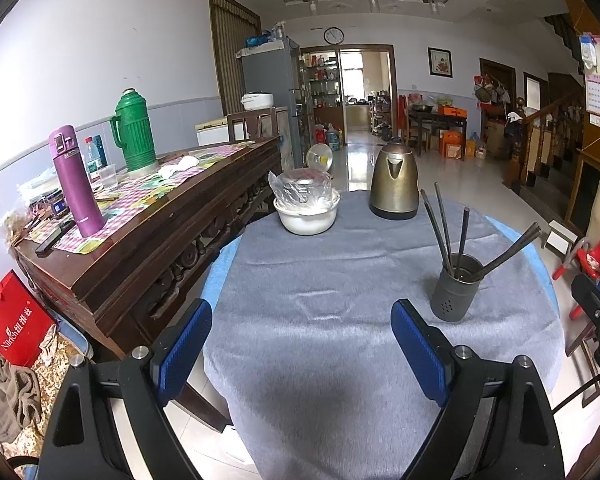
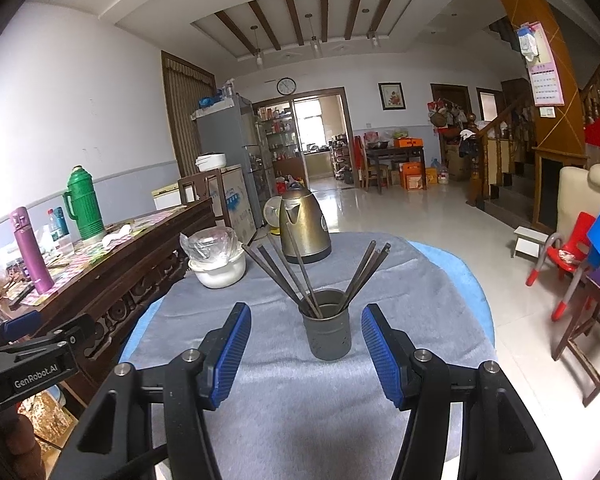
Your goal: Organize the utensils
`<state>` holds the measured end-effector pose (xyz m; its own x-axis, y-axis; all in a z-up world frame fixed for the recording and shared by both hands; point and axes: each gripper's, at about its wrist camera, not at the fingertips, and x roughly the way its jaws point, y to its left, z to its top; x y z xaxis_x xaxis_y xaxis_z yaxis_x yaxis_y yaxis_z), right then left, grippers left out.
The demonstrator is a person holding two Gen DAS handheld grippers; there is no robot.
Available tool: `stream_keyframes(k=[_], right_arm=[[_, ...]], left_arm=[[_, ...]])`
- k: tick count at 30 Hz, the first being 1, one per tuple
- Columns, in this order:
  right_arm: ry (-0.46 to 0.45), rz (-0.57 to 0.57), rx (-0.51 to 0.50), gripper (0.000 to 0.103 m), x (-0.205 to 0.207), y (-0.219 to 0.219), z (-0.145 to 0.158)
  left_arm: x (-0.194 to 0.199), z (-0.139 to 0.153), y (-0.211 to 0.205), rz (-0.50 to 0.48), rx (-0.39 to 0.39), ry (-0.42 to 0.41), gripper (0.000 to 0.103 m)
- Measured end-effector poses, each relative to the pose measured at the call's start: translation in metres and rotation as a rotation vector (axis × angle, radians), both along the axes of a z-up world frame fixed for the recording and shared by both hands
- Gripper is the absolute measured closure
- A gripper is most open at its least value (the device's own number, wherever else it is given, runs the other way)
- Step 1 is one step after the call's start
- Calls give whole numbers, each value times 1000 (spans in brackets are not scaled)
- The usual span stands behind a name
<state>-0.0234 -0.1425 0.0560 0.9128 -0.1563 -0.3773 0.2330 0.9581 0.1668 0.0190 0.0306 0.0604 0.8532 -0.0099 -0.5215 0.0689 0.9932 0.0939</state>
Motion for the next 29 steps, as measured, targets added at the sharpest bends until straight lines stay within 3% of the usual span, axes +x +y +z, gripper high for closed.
stream_keyframes(k=[19,27,29], right_arm=[[66,0,-30,41,46,-9,-9],[115,0,-20,41,64,-12,-26],[141,-10,-5,41,71,-18,-36]], left_arm=[[50,-7,-5,17,-19,63,12],[69,-19,-7,16,-16,79,12],[82,-31,-5,1,-35,121,12]])
